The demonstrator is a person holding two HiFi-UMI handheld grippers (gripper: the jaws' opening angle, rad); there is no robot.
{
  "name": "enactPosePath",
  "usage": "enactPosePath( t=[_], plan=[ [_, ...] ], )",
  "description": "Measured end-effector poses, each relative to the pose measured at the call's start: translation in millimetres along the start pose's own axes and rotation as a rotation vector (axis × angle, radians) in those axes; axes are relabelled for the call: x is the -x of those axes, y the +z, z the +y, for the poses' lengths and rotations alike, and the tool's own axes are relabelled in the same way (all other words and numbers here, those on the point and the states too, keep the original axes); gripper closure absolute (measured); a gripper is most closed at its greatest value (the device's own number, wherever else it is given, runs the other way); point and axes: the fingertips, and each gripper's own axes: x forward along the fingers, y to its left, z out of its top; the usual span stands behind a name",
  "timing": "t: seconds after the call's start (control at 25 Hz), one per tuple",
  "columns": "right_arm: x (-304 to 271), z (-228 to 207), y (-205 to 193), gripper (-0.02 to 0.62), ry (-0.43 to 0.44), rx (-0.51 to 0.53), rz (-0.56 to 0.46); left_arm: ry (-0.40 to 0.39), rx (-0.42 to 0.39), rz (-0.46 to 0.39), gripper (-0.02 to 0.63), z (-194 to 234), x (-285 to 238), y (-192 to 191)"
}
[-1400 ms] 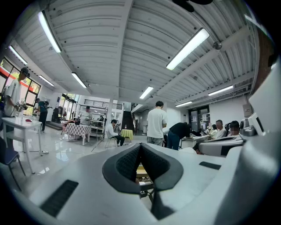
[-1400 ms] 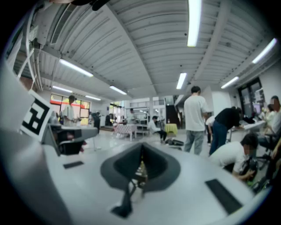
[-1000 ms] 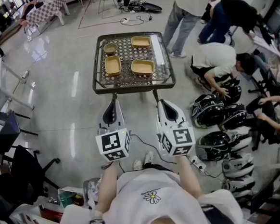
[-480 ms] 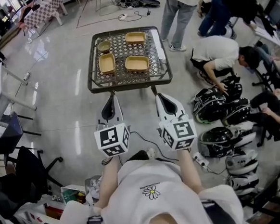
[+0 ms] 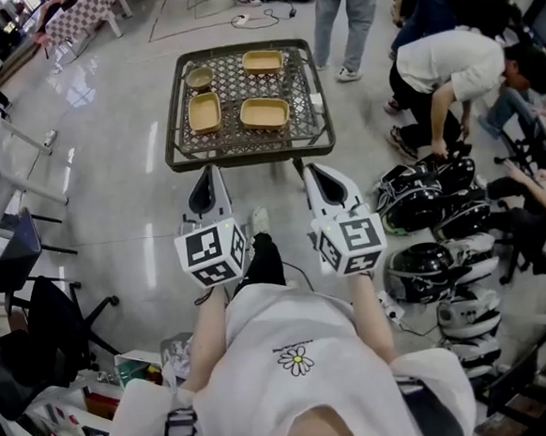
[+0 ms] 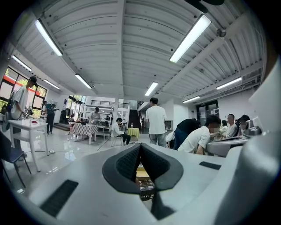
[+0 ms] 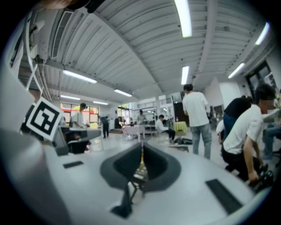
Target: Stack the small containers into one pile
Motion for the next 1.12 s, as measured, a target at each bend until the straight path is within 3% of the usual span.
enactPosePath(
  t=[0.28, 0.56, 0.88, 1.12],
  plan=[
    [-55, -37, 17, 0.561, -0.016, 0.057, -0.013, 0.002, 0.009, -0.042, 0.58, 15, -71, 10],
    [-120, -80, 20, 0.561, -0.079, 0.064, 0.018, 0.007, 0.033, -0.023, 0.58, 44, -159, 10],
    [-219, -129, 26, 0.561, -0.122, 0.026, 0.076, -0.062, 0.054, 0.029, 0.58, 56, -279, 8],
    [-310, -151, 52, 0.561, -0.138, 0.014, 0.056, -0.132, 0.05, 0.046, 0.58, 73, -362, 24]
  ],
)
